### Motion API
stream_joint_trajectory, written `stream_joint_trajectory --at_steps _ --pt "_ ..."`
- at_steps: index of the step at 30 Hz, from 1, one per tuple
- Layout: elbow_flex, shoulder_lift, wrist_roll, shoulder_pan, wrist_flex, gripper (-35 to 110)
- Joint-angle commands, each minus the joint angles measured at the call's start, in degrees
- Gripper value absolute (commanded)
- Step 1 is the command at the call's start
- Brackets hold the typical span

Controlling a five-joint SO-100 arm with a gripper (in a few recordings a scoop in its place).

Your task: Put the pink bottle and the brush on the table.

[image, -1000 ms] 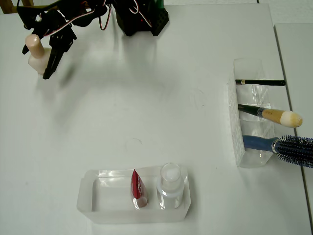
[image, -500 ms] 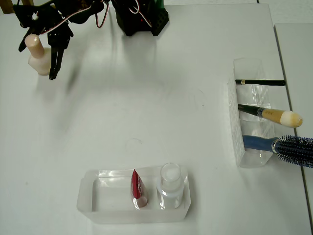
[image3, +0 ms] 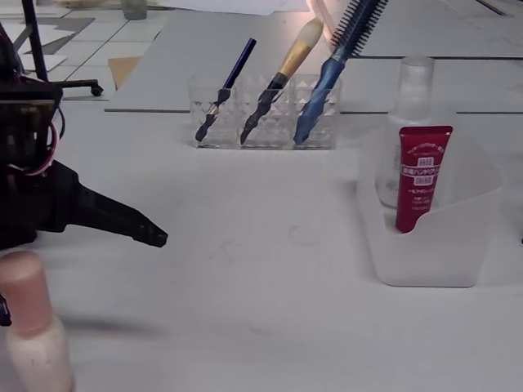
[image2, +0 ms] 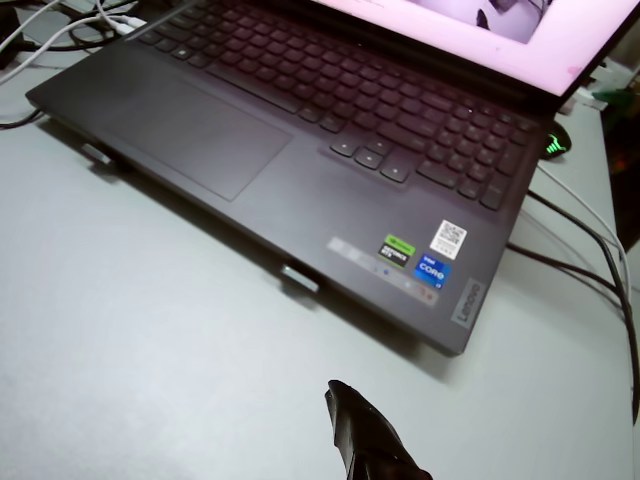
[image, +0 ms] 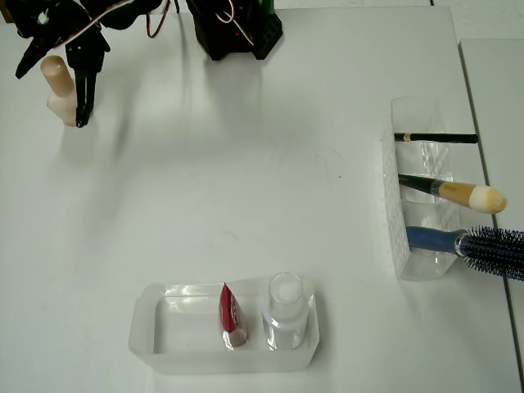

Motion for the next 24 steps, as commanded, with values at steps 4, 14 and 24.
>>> stream_joint_trajectory --at_steps 4,14,24 --pt "-8.44 3.08 -0.97 -0.35 7.29 71" --pt "-15.29 7.03 -2.11 -1.76 22.85 68" --pt "-19.86 9.14 -1.23 -9.40 32.52 58"
